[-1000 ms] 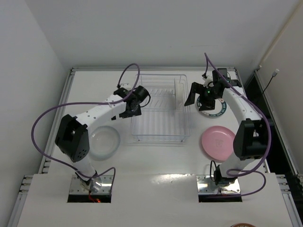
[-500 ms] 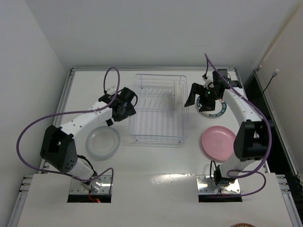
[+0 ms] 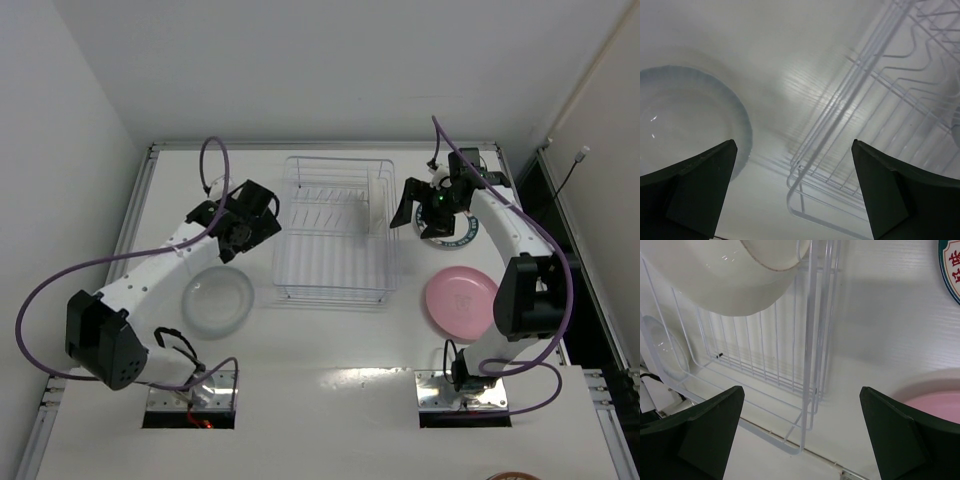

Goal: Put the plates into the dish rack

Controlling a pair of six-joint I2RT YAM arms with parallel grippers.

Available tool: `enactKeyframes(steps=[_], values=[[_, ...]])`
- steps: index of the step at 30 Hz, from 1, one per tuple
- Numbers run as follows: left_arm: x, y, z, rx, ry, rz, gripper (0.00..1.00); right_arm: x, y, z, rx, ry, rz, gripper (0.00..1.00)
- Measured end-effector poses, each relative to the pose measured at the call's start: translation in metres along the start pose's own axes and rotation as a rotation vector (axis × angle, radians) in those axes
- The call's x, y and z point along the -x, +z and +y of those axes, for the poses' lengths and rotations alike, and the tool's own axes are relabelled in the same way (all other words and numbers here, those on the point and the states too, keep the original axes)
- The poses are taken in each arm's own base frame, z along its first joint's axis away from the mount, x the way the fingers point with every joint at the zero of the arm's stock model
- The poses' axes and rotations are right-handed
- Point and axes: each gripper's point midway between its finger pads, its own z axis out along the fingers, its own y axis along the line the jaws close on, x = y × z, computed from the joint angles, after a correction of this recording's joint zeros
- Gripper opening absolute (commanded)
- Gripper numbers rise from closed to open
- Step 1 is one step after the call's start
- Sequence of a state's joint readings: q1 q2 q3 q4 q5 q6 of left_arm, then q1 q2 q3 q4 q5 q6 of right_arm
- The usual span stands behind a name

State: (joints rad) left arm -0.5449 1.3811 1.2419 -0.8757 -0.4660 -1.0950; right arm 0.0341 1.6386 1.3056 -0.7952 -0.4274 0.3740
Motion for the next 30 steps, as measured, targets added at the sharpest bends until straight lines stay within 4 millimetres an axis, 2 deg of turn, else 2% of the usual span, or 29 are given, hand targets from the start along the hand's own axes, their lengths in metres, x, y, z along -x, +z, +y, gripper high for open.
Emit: enactKeyframes(steps=[3, 8, 22, 27, 30], values=[[-0.010, 0.010, 0.020, 0.060, -0.040, 0.024, 0.99, 0.000, 0.000, 0.000, 0.001, 0.000, 0.000, 1.00], [-0.053, 0.033, 0.059, 0.173, -0.039, 0.135, 0.99, -0.001, 0.000, -0.001, -0.006, 0.002, 0.002, 1.00], [-0.096, 0.082, 0.095, 0.397, 0.004, 0.296, 0.99, -0.002, -0.006, -0.006, -0.038, 0.009, -0.003, 1.00], [-0.107, 0.091, 0.100, 0.427, 0.015, 0.341, 0.85, -0.004, -0.006, -0.006, -0.039, 0.012, 0.004, 1.00], [-0.108, 0.095, 0.103, 0.434, 0.002, 0.357, 0.64, -0.005, -0.007, -0.007, -0.040, 0.015, 0.008, 1.00]])
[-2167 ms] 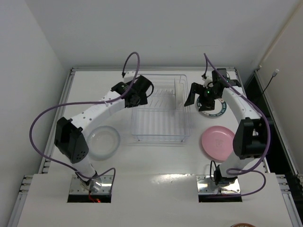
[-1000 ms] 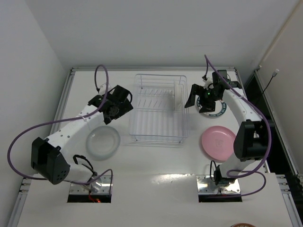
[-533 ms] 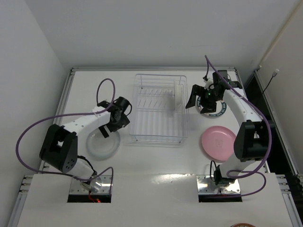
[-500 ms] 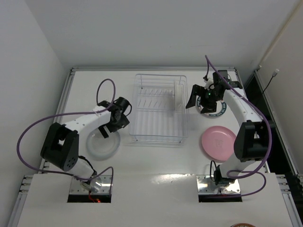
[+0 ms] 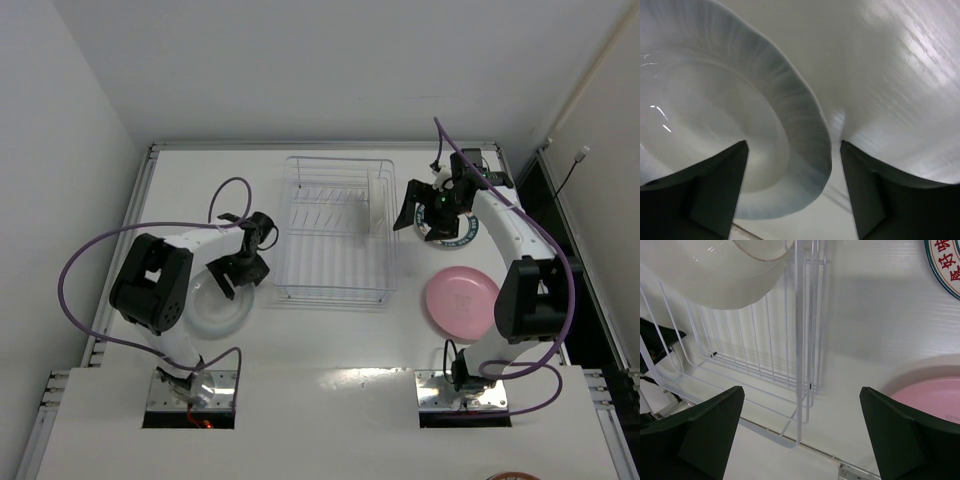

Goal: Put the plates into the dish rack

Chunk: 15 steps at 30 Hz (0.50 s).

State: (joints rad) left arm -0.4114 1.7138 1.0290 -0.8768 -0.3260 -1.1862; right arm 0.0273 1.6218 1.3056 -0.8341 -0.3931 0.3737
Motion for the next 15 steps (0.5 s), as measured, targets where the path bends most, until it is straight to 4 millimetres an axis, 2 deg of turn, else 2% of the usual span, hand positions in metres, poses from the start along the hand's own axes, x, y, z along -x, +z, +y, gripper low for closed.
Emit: enactKeyframes(steps=[1, 3, 4, 5, 7, 9, 11, 13, 15], values=[[0.001, 0.002, 0.000, 0.000, -0.005, 0.005, 0.51, 0.000, 0.000, 0.000, 0.000, 0.000, 0.001, 1.00], [0.003, 0.006, 0.000, -0.003, -0.013, 0.016, 0.36, 0.000, 0.000, 0.000, 0.000, 0.001, 0.002, 1.00], [0.004, 0.008, -0.001, -0.008, -0.014, 0.022, 0.22, -0.001, 0.000, 0.000, -0.001, 0.000, 0.002, 1.00], [0.006, 0.009, -0.002, -0.011, -0.012, 0.020, 0.15, -0.001, 0.000, 0.000, -0.001, 0.001, 0.004, 1.00], [0.008, 0.005, 0.009, 0.030, 0.022, 0.016, 0.02, -0.002, 0.000, 0.000, -0.002, 0.002, 0.007, 1.00], [0.008, 0.002, 0.020, 0.068, 0.044, 0.023, 0.00, -0.002, 0.000, 0.000, -0.003, 0.002, 0.010, 1.00], [0.012, 0.002, 0.022, 0.073, 0.043, 0.019, 0.00, -0.003, -0.001, -0.001, -0.004, 0.002, 0.012, 1.00], [0.018, -0.004, 0.018, 0.063, 0.029, 0.021, 0.00, -0.003, -0.001, -0.001, -0.004, 0.002, 0.013, 1.00], [0.032, -0.015, 0.004, 0.024, 0.013, 0.001, 0.00, -0.004, 0.000, -0.001, -0.004, 0.003, 0.015, 1.00]])
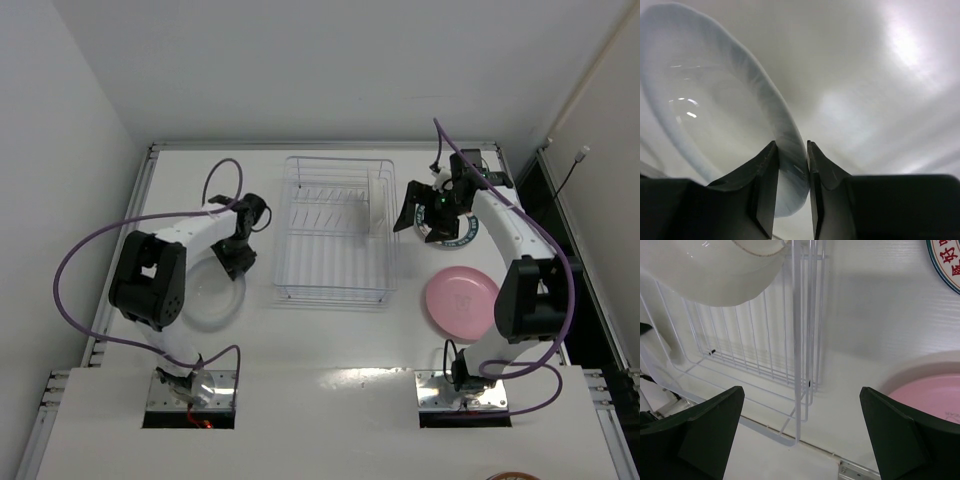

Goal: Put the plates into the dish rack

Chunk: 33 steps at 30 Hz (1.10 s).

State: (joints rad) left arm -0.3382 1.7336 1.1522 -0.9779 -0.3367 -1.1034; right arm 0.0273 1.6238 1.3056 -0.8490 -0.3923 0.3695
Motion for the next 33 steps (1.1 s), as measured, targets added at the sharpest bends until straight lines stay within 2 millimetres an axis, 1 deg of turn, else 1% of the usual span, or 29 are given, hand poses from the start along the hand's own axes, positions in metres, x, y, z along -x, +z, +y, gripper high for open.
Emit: enactKeyframes(steps=[3, 5, 7, 8, 10, 16, 18, 20, 23, 25, 27, 29, 30, 32, 33], values=[[0.033, -0.031, -0.029, -0.100, -0.039, -0.067, 0.00, 0.000, 0.002, -0.002, -0.002, 0.005, 0.007, 1.00], [0.054, -0.052, -0.046, -0.163, -0.067, -0.121, 0.00, -0.001, 0.004, -0.004, -0.006, 0.013, 0.014, 1.00], [0.070, -0.070, -0.055, -0.209, -0.092, -0.167, 0.00, -0.001, 0.006, -0.006, -0.008, 0.017, 0.021, 1.00], [0.076, -0.076, -0.057, -0.224, -0.101, -0.184, 0.00, -0.001, 0.007, -0.007, -0.009, 0.019, 0.023, 1.00], [0.080, -0.083, -0.056, -0.236, -0.111, -0.199, 0.00, 0.000, 0.007, -0.008, -0.010, 0.022, 0.022, 1.00], [0.082, -0.087, -0.046, -0.210, -0.113, -0.193, 0.00, 0.000, 0.008, -0.010, -0.012, 0.029, 0.026, 1.00], [0.092, -0.102, -0.046, -0.217, -0.106, -0.217, 0.00, 0.000, 0.008, -0.011, -0.013, 0.032, 0.026, 1.00], [0.114, -0.128, -0.055, -0.270, -0.104, -0.278, 0.00, 0.000, 0.008, -0.011, -0.013, 0.032, 0.026, 1.00], [0.154, -0.178, -0.079, -0.406, -0.100, -0.403, 0.00, 0.000, 0.008, -0.011, -0.013, 0.032, 0.026, 1.00], [0.180, -0.218, -0.099, -0.534, -0.093, -0.491, 0.00, 0.001, 0.008, -0.012, -0.014, 0.036, 0.024, 1.00], [0.196, -0.253, -0.122, -0.674, -0.065, -0.548, 0.00, 0.001, 0.008, -0.013, -0.015, 0.037, 0.022, 1.00], [0.203, -0.282, -0.148, -0.820, -0.022, -0.575, 0.00, 0.002, 0.007, -0.014, -0.016, 0.040, 0.020, 1.00], [0.204, -0.292, -0.161, -0.887, 0.002, -0.576, 0.00, 0.002, 0.007, -0.014, -0.016, 0.042, 0.020, 1.00], [0.200, -0.304, -0.196, -1.024, 0.075, -0.558, 0.00, 0.003, 0.006, -0.015, -0.017, 0.044, 0.017, 1.00], [0.197, -0.303, -0.204, -1.049, 0.092, -0.549, 0.00, 0.003, 0.006, -0.016, -0.018, 0.047, 0.016, 1.00]])
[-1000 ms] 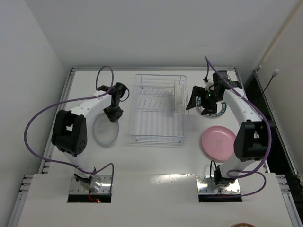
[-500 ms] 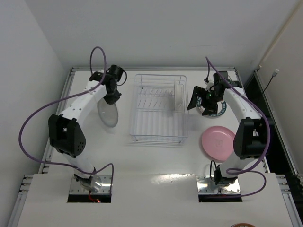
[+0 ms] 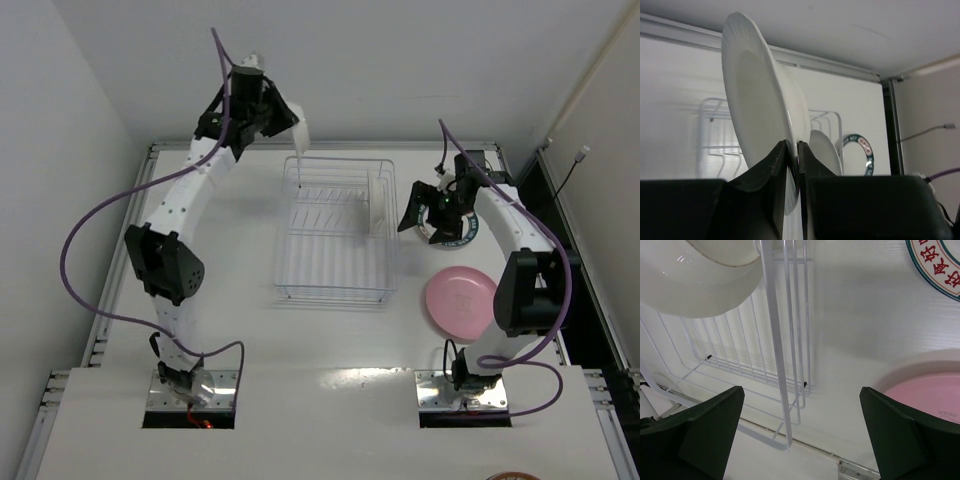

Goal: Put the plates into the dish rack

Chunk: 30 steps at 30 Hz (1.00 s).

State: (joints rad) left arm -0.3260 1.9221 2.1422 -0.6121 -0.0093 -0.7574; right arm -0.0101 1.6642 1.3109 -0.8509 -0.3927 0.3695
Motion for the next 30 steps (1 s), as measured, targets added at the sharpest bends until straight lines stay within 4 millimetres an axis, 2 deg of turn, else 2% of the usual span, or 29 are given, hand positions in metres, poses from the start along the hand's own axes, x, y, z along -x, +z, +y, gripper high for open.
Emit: enactKeyframes(steps=[2, 5, 7, 9, 12, 21, 30], values=[[-0.020, 0.023, -0.013, -0.079, 0.018, 0.058, 0.00, 0.001, -0.001, -0.002, -0.001, 0.005, -0.003, 1.00], [-0.064, 0.056, -0.025, -0.161, 0.032, 0.172, 0.00, 0.001, -0.001, -0.003, -0.002, 0.007, -0.003, 1.00], [-0.096, 0.071, -0.036, -0.220, 0.036, 0.256, 0.00, 0.000, 0.000, -0.004, -0.003, 0.009, -0.001, 1.00], [-0.120, 0.073, -0.053, -0.275, 0.047, 0.310, 0.00, -0.002, 0.000, -0.005, -0.005, 0.011, 0.002, 1.00], [-0.146, 0.071, -0.067, -0.305, 0.081, 0.359, 0.00, -0.002, 0.000, -0.006, -0.006, 0.013, 0.003, 1.00], [-0.150, 0.071, -0.068, -0.303, 0.101, 0.358, 0.00, -0.005, 0.001, -0.010, -0.009, 0.015, 0.009, 1.00], [-0.154, 0.077, -0.059, -0.251, 0.063, 0.352, 0.00, -0.005, 0.001, -0.010, -0.009, 0.014, 0.009, 1.00]])
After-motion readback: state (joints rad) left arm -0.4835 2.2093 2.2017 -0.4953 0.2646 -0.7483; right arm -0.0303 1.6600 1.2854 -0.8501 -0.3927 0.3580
